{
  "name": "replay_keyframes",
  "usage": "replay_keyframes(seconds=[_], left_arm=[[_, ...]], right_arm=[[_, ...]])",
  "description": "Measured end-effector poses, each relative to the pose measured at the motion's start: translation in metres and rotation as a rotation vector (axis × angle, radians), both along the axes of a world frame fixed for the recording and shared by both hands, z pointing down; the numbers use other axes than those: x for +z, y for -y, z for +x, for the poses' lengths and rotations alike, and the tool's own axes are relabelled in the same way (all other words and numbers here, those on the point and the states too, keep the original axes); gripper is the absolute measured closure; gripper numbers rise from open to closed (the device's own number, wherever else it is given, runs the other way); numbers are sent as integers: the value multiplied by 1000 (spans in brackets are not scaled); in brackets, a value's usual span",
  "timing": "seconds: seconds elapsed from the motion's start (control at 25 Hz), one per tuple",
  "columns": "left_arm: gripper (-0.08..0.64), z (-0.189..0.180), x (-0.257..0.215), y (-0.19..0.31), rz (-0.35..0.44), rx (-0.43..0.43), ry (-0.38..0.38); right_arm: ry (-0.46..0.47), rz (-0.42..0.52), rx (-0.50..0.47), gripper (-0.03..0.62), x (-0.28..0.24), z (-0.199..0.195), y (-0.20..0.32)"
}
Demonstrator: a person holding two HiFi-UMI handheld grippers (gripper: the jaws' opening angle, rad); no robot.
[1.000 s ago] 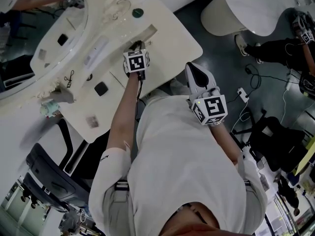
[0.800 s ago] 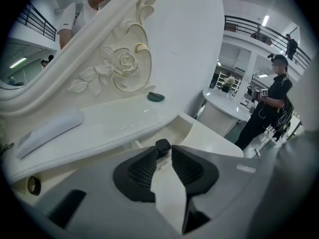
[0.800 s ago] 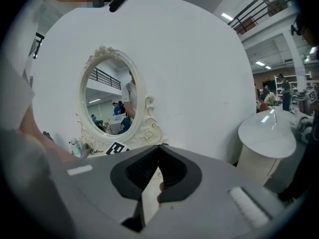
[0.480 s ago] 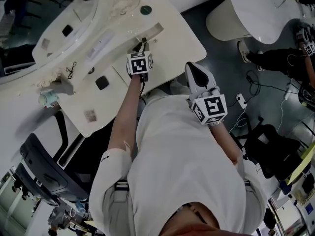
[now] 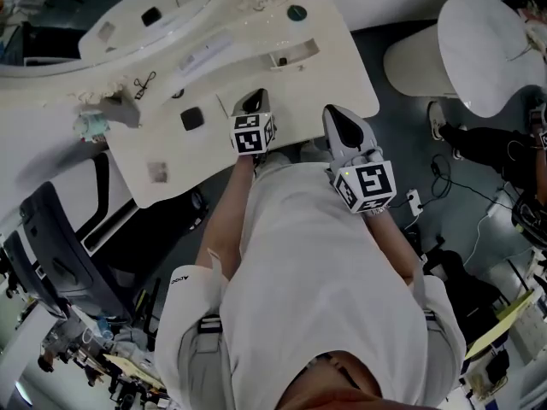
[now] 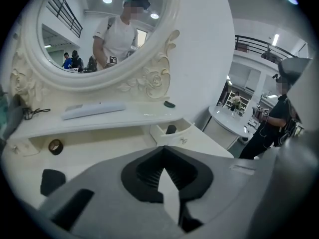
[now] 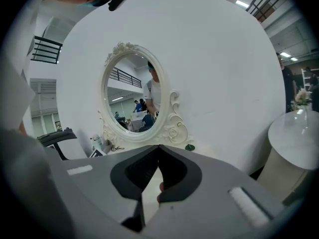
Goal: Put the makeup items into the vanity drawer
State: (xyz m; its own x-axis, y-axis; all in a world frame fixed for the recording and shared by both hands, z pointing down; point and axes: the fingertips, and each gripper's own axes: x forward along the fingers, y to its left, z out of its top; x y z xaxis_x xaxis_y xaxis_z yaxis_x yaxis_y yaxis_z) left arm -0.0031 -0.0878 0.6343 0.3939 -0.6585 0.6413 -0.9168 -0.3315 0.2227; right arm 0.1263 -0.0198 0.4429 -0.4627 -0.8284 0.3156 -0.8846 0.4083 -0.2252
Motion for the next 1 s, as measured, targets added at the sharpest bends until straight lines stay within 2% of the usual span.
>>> replay_keyframes(seconds=[0.2, 0.28, 0.44, 0.56, 0.76, 1.0], left_arm=[[557, -39, -25, -31, 50, -126, -7], [557, -55, -41, -43, 102, -178, -6], [557, -91, -81, -67, 244, -271, 75], [557, -110, -107, -85, 276, -357, 59], [557, -111, -149, -105, 348, -381, 43], [557, -115, -190, -126, 440, -365, 91]], right_arm=[[20, -1, -120, 583, -1, -34, 5], [29, 0, -169, 583, -2, -49, 6], [47, 2, -265, 583, -7, -81, 4], [56, -9, -332, 583, -11, -101, 0], [67, -19, -398, 583, -15, -124, -11], [84, -27, -474, 583, -17, -156, -26]])
